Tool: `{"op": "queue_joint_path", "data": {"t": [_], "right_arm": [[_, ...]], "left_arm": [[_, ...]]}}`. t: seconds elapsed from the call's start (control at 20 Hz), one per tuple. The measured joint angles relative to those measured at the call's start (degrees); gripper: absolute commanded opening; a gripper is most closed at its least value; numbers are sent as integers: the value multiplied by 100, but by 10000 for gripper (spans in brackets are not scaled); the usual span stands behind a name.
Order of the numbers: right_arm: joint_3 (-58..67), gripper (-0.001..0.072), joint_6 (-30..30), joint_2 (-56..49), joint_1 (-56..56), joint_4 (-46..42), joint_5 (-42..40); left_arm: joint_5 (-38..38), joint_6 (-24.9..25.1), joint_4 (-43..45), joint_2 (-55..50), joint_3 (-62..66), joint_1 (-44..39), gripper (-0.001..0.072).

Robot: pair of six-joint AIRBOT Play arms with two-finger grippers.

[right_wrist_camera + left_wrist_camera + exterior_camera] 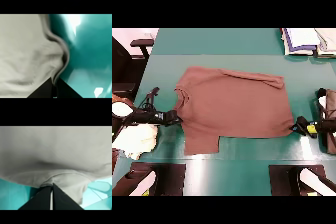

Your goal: Fold the shirts.

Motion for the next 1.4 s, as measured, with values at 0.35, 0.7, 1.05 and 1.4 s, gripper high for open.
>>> {"op": "queue_joint_path", "data": {"t": [0.35, 0.7, 1.05, 1.4], "right_arm": [[2776, 18, -26, 1294, 444, 37, 66], [5965, 18, -26, 2000, 494, -271, 83], [7836, 17, 195, 1683, 470, -686, 964], [7211, 17, 577, 511, 872, -737, 1803]], "left_arm": [[-348, -63, 153, 450, 3292, 0, 26], [-428, -192, 341, 555, 7484, 0, 25], [-254, -527, 723, 546, 8732, 0, 25], [-693, -621, 758, 13, 6708, -2, 26]]}}
